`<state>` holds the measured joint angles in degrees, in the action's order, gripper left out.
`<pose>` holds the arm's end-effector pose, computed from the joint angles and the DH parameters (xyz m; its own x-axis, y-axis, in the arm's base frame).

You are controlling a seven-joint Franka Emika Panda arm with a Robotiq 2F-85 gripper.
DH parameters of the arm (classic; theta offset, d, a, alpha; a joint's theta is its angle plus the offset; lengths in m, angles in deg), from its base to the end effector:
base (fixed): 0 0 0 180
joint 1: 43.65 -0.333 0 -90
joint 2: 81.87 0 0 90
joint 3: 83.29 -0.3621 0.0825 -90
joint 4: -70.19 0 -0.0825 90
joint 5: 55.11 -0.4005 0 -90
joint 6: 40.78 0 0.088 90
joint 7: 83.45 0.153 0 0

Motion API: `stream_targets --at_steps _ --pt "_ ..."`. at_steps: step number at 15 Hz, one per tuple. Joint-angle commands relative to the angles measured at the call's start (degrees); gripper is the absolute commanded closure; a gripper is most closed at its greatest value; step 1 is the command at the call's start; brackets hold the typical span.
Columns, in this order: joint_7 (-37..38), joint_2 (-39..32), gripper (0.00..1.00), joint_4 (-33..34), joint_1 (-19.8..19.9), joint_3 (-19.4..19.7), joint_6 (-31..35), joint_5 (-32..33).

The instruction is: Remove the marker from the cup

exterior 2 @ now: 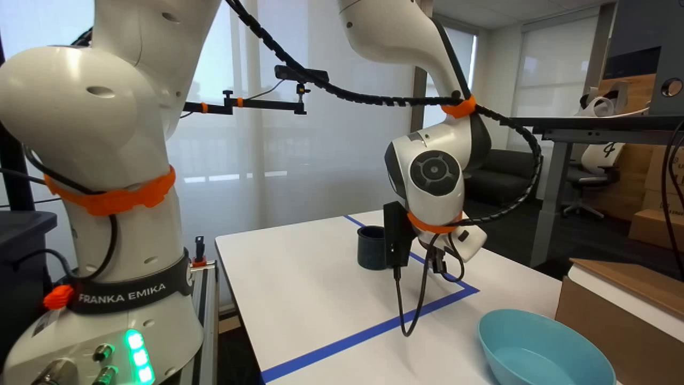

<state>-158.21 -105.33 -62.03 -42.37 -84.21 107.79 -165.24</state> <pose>0.5341 0.0016 0.1413 0.8074 -0.5502 0.2129 -0.2810 -0.6761 -0.6812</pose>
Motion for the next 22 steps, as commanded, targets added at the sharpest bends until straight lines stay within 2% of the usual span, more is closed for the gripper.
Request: stream_targets --at_steps 1,4,5,7,13,14,22 --pt "-1.05 -4.52 0.95 4.13 -0.95 0.01 2.01 -1.60" --pt "-0.65 -5.37 0.95 5.58 -1.16 -0.04 2.62 -1.36" --pt "-0.50 -5.53 0.58 5.82 -1.21 -0.08 2.84 -1.31" --pt "-0.40 -5.50 0.48 5.83 -1.58 -0.19 4.35 -1.45" --pt "-0.52 -4.16 0.03 4.48 -3.31 -0.84 10.36 -2.09" --pt "-0.68 -3.67 0.00 4.19 -3.57 -0.96 11.14 -2.27" --pt "-0.51 2.43 0.00 0.74 -4.88 -1.36 15.11 -2.00"
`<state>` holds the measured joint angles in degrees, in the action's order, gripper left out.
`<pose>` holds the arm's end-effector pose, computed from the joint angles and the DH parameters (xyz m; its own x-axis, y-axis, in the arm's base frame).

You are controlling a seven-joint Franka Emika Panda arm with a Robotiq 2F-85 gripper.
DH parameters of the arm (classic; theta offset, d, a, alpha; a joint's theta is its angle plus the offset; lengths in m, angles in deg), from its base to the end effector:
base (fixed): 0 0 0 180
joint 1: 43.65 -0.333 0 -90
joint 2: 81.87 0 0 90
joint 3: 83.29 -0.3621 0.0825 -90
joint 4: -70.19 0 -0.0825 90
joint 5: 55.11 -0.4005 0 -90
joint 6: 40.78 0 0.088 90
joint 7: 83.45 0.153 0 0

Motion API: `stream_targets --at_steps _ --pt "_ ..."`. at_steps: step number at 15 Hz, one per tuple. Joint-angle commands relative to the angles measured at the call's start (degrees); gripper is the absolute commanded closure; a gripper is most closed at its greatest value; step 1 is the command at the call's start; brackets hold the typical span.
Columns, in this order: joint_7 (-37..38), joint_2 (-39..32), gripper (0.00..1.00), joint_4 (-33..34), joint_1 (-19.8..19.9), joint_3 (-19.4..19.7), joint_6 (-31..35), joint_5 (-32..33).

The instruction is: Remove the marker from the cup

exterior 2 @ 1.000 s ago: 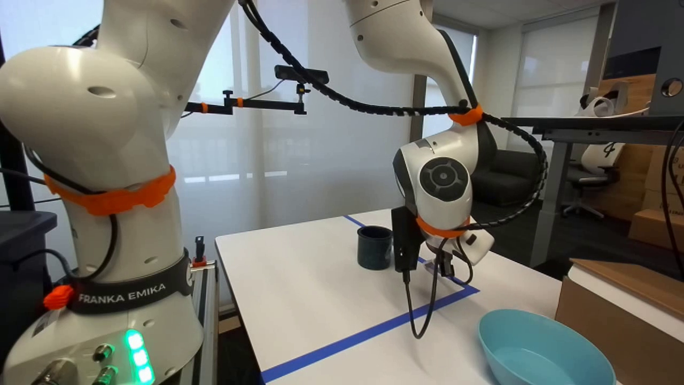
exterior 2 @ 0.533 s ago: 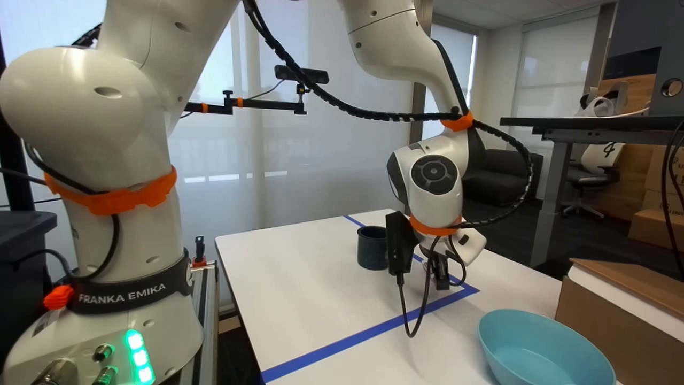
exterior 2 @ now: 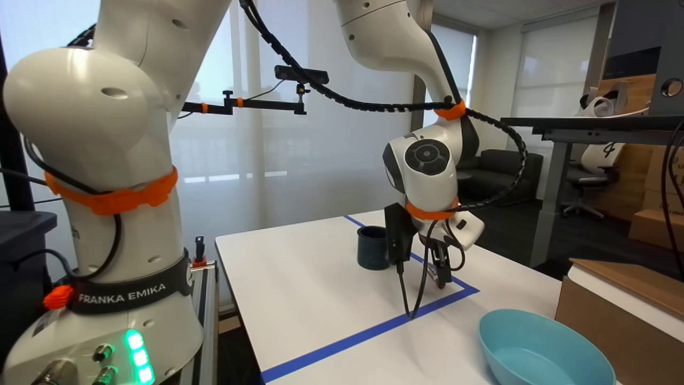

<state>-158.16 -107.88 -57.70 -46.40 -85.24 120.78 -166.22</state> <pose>0.5487 0.0133 0.1376 0.8074 -0.5232 0.2728 -0.3224 -0.7785 -0.5386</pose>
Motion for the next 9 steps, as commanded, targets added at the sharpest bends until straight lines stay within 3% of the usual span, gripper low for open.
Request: stream_targets --at_steps 1,5,6,9 --pt "-0.26 6.09 0.00 -4.41 -0.95 -0.42 2.69 -0.52" --pt "4.81 9.62 0.00 -7.80 -1.11 -1.80 6.78 3.50" --pt "1.12 6.22 0.00 -4.50 -0.60 -1.01 4.71 0.89" --pt "2.69 7.75 0.00 -6.13 -0.74 -1.53 5.81 1.79"
